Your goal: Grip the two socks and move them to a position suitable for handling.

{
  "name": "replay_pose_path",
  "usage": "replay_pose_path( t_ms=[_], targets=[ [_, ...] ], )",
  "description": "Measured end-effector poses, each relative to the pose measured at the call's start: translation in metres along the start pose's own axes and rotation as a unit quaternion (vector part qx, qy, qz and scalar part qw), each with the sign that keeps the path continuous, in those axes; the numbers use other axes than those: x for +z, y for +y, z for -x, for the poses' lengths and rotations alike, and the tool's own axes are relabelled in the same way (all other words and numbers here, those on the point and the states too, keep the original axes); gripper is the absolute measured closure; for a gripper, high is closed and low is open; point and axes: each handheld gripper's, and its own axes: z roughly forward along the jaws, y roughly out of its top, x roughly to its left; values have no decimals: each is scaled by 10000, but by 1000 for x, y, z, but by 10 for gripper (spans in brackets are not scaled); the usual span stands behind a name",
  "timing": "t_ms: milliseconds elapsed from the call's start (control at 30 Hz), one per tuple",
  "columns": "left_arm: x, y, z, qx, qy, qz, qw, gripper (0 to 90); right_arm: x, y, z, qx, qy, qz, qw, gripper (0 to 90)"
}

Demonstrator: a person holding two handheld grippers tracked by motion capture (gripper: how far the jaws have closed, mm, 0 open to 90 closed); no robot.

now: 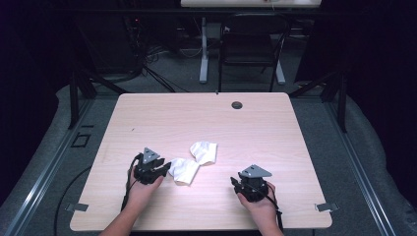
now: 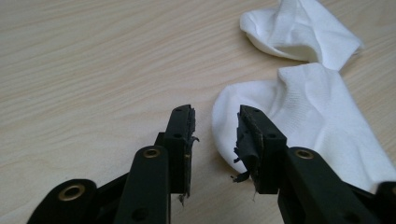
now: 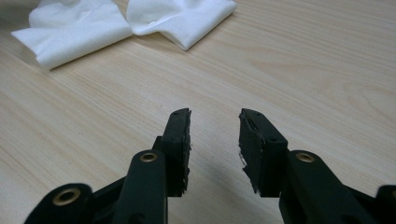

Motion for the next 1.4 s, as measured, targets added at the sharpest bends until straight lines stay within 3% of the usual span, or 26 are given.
replay_pose_path(
  t_ms=[167,367,467,800,933,1067,1267,1333,1400],
  targets=[
    [11,0,-3,-192,-167,-23,9997,686,-3,-1,2,48,-1,9,10000,637],
    [14,-1,-3,-148,-245,-195,9994,794,-3,-3,4,128,18,41,9999,637],
    [13,-1,-2,-182,-387,-237,9988,837,-2,-3,3,138,39,39,9999,641],
    [0,-3,18,298,-385,-482,9977,891,-3,-2,-1,102,104,35,9999,717],
    [-9,-5,25,276,-460,-482,9974,892,-5,0,-4,45,137,49,9999,753],
    [-20,-11,36,189,-494,-431,9977,891,-7,2,-13,-89,232,73,9997,753],
    [-28,-17,48,378,-329,-373,9980,892,-11,9,-28,-270,213,107,9993,735],
    [-28,-18,51,529,-304,-397,9973,892,-10,11,-35,-341,197,102,9992,732],
    [-28,-21,53,613,-284,-389,9970,892,-8,13,-42,-526,212,16,9984,725]
  ],
)
